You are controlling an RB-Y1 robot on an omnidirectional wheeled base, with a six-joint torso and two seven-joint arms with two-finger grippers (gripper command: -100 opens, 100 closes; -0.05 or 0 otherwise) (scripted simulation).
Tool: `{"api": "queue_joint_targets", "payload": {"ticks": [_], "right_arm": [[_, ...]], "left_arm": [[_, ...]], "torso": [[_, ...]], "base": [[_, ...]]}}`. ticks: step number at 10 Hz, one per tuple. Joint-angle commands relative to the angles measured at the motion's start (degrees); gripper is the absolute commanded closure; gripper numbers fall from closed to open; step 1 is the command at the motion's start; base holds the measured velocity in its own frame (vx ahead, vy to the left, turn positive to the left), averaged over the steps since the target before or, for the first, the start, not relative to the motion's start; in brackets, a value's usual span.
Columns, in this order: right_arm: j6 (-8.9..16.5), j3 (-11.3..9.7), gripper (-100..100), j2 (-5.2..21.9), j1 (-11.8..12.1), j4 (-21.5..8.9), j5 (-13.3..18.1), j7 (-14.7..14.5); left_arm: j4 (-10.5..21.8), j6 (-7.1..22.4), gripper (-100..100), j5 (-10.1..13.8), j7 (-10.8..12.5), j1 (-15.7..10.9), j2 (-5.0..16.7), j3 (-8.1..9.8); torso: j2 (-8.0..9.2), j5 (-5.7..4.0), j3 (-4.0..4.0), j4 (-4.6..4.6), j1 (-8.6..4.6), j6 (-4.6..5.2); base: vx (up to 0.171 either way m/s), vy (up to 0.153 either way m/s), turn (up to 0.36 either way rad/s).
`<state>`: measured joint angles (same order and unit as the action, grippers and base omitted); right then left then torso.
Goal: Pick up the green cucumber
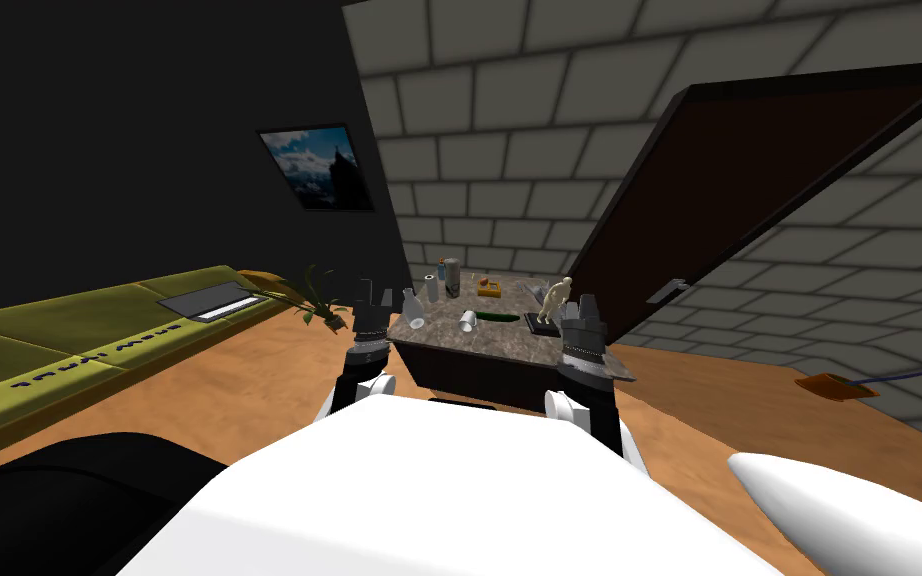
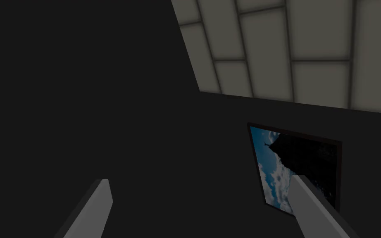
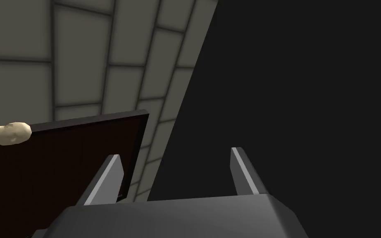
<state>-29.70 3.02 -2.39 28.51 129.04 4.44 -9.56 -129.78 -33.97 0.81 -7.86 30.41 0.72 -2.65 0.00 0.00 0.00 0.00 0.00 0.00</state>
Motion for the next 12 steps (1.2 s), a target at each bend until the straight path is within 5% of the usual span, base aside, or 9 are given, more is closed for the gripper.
{"api": "queue_joint_targets", "payload": {"ticks": [1,12], "right_arm": [[-0.3,-0.6,-100,2.3,0.1,-0.1,0.1,-0.1],[-3.9,-7.0,-100,18.6,0.1,-3.7,2.3,-1.4]], "left_arm": [[0.0,0.0,0,0.0,0.0,0.0,0.0,0.00],[0.0,0.0,0,0.0,0.0,0.0,0.0,0.00]], "torso": [[0.00,0.00,0.00,0.00,0.00,0.00],[0.52,-0.02,0.30,0.12,-0.10,-0.01]], "base": [[-0.054,0.003,0.011],[-0.144,0.000,0.037]]}}
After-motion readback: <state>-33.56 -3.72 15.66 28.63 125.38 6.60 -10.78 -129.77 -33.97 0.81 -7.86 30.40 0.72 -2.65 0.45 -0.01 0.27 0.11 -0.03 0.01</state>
